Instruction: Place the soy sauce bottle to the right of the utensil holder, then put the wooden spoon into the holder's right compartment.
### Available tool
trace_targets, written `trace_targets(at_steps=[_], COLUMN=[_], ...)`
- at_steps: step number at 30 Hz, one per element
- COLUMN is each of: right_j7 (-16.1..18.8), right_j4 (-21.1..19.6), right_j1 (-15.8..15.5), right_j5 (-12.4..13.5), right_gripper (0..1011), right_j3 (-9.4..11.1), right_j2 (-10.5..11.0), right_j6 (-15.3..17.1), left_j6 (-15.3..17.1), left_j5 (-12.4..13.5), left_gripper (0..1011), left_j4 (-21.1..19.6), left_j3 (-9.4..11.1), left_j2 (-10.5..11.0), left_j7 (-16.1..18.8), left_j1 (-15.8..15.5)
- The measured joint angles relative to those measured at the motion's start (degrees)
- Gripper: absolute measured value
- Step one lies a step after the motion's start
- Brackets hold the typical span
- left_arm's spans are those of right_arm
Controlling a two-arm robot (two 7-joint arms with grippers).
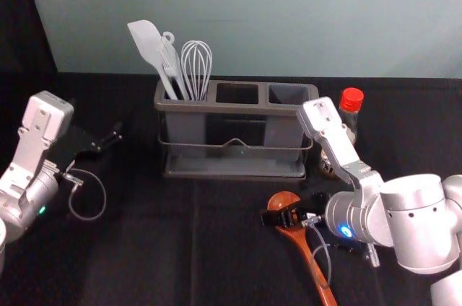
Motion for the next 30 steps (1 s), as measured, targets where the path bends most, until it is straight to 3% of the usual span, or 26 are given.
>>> trace_targets(at_steps=[20, 30], right_j7=[0.2, 0.1], right_j4=[0.1, 0.1], right_j1=[0.0, 0.0], right_j5=[-0.2, -0.1], right_gripper=[1004, 829], right_j3=[0.0, 0.0], right_j2=[0.0, 0.0], right_j6=[-0.1, -0.1], left_j6=[0.0, 0.0], left_j5=[0.0, 0.0], left_gripper=[1005, 1005], left_j4=[0.0, 0.0], left_j3=[0.0, 0.0], left_j2=[0.0, 0.0], left_j7=[0.0, 0.0], left_j1=[0.0, 0.0])
